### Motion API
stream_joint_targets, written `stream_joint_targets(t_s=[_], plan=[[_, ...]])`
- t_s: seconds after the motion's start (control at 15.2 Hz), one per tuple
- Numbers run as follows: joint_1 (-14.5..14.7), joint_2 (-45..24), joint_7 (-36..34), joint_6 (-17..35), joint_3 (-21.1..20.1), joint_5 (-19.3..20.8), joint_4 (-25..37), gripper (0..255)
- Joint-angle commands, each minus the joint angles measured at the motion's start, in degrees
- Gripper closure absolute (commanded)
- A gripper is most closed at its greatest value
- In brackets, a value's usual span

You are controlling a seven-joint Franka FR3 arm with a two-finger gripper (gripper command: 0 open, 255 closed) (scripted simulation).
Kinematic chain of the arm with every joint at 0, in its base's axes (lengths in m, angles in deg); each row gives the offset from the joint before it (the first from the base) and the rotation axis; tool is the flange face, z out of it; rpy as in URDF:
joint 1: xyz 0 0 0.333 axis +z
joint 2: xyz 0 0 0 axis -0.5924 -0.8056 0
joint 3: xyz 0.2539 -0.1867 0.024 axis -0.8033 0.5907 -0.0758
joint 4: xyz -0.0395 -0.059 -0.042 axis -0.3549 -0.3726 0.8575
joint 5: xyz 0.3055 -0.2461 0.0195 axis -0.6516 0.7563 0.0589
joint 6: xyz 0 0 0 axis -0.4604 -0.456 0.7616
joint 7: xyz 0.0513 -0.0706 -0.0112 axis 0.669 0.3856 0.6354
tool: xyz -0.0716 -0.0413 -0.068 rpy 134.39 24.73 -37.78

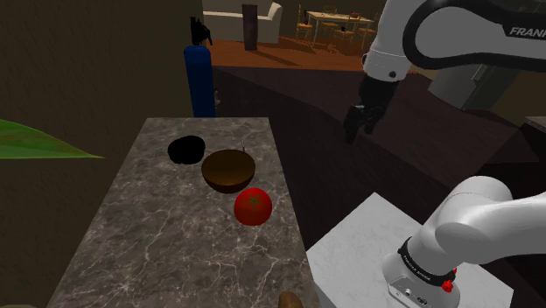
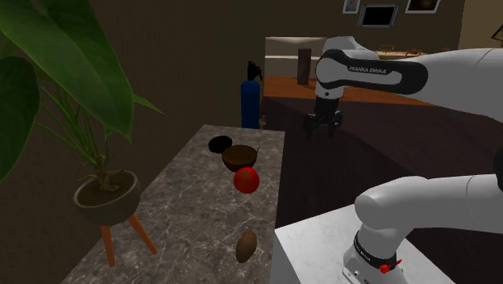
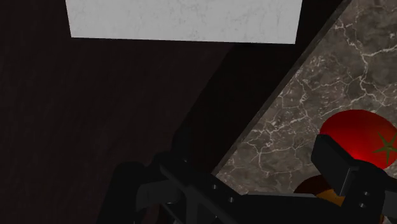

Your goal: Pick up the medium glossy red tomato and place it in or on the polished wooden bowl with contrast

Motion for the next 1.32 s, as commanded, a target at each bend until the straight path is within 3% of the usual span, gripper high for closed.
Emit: stream_joint_targets(t_s=[0.0, 0.4, 0.73, 0.99, 1.25], plan=[[1.12, 0.04, -2.58, 3.43, -3.1, -1.54, -1.58, 0], [3.52, -3.79, -9.75, 13.98, -12.27, -4.39, -3.28, 0], [3.89, -9.58, -16.34, 22.84, -20.57, -4.62, -2.41, 0], [2.49, -15.6, -22.55, 29.51, -27.86, -2.51, -0.24, 0], [-0.94, -22.76, -30.34, 35.27, -36.17, 2.69, 3.25, 0]])
